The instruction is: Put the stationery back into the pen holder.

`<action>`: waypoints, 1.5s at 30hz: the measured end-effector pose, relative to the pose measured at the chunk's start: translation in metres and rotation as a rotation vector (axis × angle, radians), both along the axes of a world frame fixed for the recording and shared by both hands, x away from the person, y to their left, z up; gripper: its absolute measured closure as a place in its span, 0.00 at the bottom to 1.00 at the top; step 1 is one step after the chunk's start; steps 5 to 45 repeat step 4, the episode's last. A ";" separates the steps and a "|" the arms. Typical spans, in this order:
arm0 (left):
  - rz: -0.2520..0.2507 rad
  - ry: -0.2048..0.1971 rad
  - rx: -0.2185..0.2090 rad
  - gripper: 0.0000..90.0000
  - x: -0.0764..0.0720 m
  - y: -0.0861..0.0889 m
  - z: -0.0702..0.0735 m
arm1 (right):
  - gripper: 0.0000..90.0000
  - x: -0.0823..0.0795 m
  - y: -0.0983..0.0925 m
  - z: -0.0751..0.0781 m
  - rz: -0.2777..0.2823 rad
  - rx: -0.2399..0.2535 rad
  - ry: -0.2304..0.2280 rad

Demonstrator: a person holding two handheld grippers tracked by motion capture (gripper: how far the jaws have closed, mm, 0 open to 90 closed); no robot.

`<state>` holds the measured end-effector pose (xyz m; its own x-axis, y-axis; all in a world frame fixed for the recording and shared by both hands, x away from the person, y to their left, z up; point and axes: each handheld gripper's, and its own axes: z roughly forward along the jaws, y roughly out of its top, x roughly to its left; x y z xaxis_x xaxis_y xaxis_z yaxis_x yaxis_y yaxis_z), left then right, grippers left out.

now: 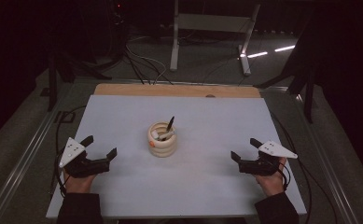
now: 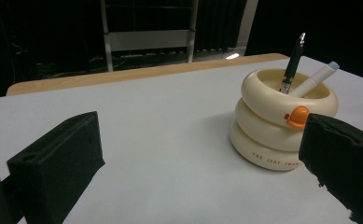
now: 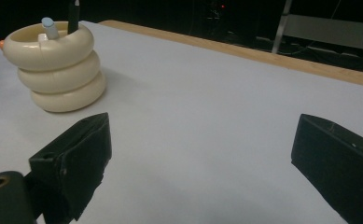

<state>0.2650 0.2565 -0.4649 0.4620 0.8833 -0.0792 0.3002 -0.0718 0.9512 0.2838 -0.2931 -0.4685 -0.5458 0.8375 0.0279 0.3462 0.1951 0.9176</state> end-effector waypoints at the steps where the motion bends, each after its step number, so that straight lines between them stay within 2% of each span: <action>1: 0.000 0.003 0.000 0.00 0.000 0.000 -0.001 | 0.06 0.000 0.001 -0.001 -0.004 -0.004 -0.002; 3: 0.003 0.011 0.007 0.00 0.000 0.000 -0.002 | 0.05 0.002 0.001 -0.002 -0.006 -0.017 -0.003; 45: 0.003 0.011 0.007 0.00 0.000 0.000 -0.002 | 0.05 0.002 0.002 -0.002 -0.004 -0.010 0.000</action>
